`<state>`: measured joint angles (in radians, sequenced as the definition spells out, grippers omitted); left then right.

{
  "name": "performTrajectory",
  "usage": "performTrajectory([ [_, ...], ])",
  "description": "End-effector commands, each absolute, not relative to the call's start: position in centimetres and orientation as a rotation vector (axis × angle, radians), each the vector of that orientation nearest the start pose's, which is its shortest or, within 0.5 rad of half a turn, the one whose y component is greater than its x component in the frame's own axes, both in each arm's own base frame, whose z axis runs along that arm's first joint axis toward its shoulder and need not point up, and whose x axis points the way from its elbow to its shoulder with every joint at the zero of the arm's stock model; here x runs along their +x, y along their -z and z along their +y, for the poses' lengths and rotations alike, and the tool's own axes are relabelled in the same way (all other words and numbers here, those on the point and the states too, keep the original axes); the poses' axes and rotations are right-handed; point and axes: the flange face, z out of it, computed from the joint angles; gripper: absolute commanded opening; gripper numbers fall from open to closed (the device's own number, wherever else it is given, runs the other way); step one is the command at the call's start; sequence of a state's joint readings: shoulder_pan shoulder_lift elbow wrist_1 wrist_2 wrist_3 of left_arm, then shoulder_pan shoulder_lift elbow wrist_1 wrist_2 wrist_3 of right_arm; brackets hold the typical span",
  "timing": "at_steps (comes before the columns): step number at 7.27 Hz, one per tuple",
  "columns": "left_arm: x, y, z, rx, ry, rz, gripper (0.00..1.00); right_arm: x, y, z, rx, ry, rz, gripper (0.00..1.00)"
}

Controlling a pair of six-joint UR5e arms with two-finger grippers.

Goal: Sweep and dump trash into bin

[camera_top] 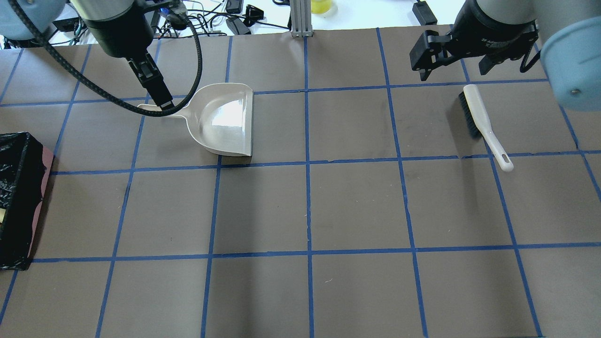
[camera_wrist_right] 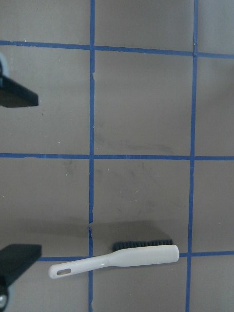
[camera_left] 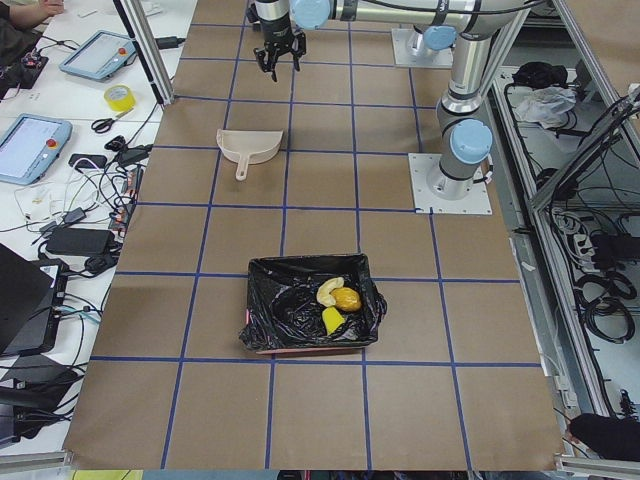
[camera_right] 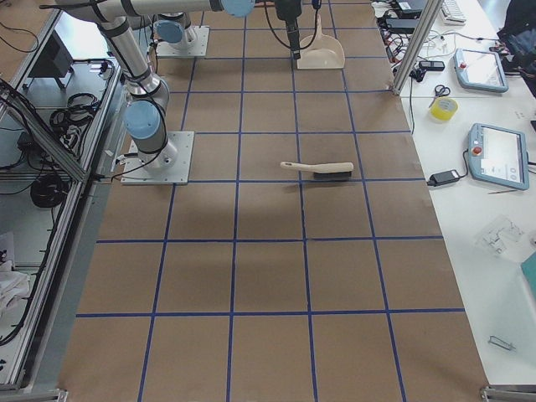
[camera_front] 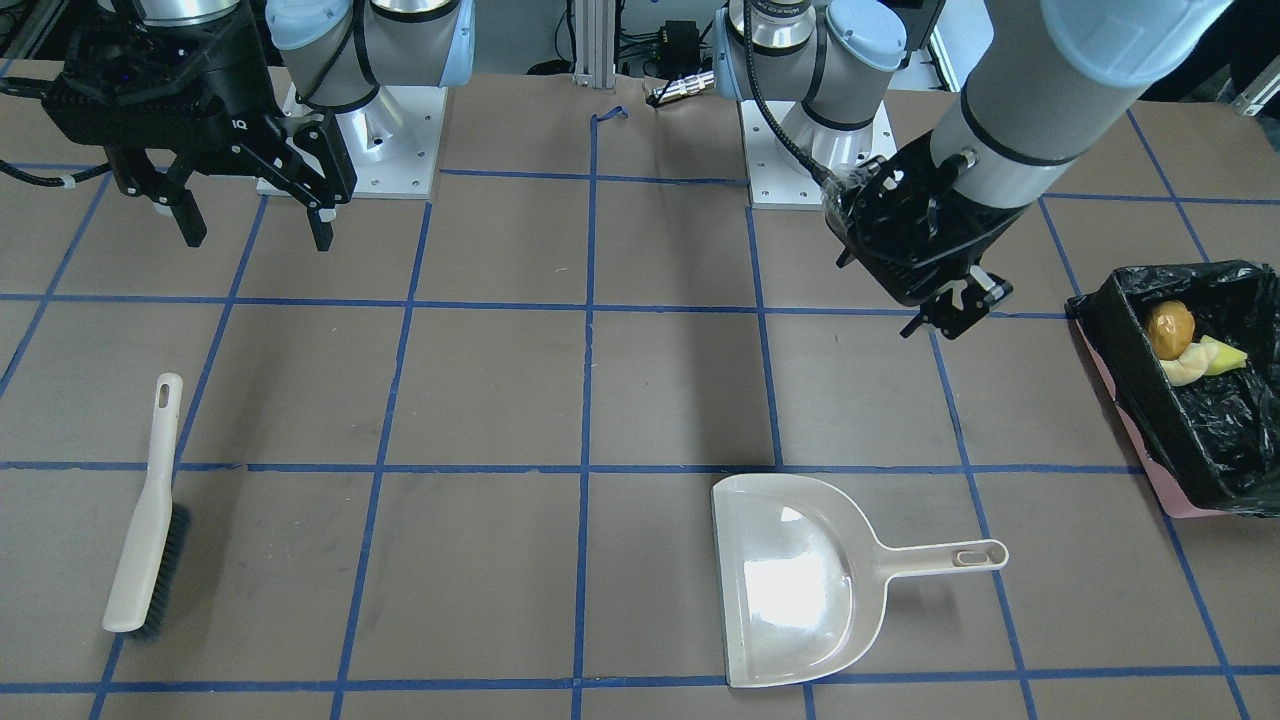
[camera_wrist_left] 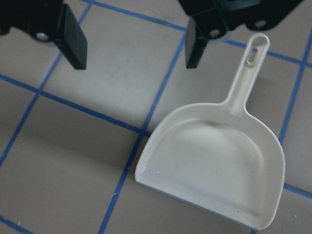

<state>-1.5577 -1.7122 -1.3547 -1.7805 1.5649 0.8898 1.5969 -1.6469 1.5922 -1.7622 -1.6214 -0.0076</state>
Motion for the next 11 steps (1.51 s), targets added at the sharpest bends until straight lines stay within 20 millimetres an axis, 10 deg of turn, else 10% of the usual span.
performTrajectory([
  [1, -12.7, -52.5, -50.4, 0.774, -0.187, 3.083, 0.99, 14.1, -53.6, -47.7, -0.043, 0.394, 3.165, 1.00],
  [6, -11.9, -52.7, -49.9, 0.301, 0.149, 3.107, 1.00, 14.1, -53.6, -47.7, -0.043, 0.394, 3.165, 1.00],
  [11, -11.9, -52.4, -47.8, 0.315, 0.139, 3.103, 1.00, 14.1, -53.6, -47.6, -0.046, 0.394, 3.165, 1.00],
])
